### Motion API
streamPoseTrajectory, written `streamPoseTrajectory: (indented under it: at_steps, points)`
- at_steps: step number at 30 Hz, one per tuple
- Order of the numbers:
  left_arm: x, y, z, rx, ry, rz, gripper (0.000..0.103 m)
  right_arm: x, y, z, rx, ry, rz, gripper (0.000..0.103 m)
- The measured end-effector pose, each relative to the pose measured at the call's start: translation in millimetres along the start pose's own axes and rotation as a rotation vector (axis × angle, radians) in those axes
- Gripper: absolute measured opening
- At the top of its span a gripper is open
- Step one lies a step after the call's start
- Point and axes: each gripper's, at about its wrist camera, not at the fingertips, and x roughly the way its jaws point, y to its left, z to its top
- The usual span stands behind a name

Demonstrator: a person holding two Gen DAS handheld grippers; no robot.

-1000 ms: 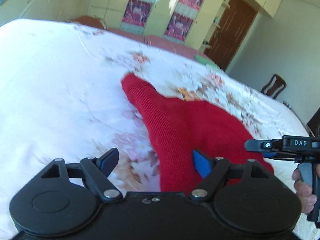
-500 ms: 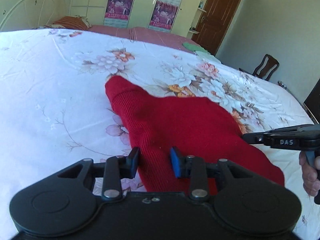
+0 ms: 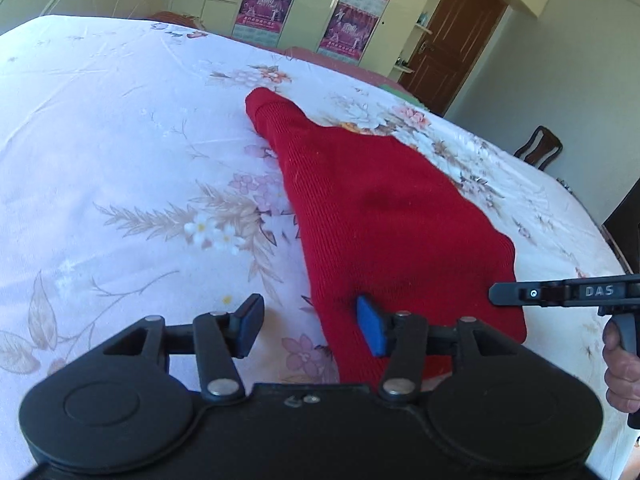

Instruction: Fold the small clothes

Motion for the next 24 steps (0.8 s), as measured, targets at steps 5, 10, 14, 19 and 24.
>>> streamPoseTrajectory:
  at_steps: [5, 10, 14, 19, 24]
  points:
    - [1, -19, -3, 0.108, 0.030, 0.039, 0.049, -1, 3, 0, -0.061, -0.033, -0.083, 0.003]
    - [-14, -29, -13, 0.152, 0.006, 0.055, 0.047, 10, -8, -8, -0.093, 0.023, -0.135, 0.003]
    - [-37, -42, -25, 0.222, 0.002, 0.060, 0.051, -28, 9, -6, -0.132, -0.082, -0.143, 0.003]
    - [-19, -41, -48, 0.217, 0.041, 0.096, 0.050, -32, 44, -11, -0.307, -0.105, -0.123, 0.003]
    - [-31, -47, -50, 0.219, 0.023, 0.127, 0.050, 7, 31, -35, -0.347, 0.030, -0.183, 0.003]
